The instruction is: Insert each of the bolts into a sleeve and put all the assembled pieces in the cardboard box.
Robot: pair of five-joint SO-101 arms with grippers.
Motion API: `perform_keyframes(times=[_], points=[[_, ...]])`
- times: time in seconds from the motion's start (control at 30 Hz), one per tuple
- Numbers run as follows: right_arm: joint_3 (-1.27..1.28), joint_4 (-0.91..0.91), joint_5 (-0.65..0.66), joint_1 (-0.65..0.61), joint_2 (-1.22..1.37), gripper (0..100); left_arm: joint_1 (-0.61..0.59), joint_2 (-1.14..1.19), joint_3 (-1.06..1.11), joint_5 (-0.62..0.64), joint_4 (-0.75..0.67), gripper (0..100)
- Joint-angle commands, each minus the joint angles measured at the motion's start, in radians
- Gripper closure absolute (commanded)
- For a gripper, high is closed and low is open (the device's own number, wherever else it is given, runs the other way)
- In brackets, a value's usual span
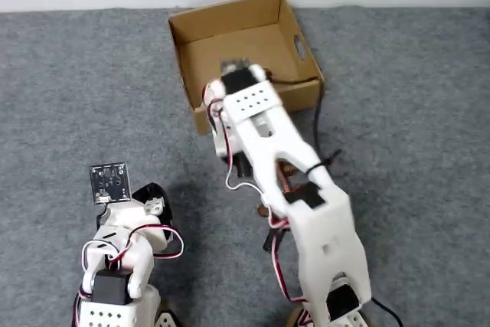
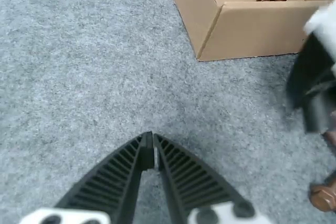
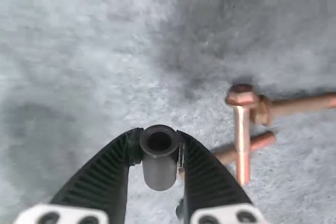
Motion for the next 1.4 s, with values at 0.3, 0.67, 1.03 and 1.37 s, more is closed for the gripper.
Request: perform_keyframes(times=[0.3,0.67,1.03,1.37], points=[[0.543,0.036,-0.101,0.085,-0.717,99.1,-0.006,-0.005,-0.007,0.006,-0.029,99],[1.089,-0.162,-0.143,0.390,-1.288,99.1,0.017,-0.006,-0.007,0.135,-0.028,99],[1.524,-0.196,-0.040,0.633,-1.821,99.1,0.038,-0.005,-0.059,-0.126,-0.044,99],[1.734,-0.259,0.005,0.707,-2.207,99.1,0.167,0.149,-0.289,-0.126,0.051,99]])
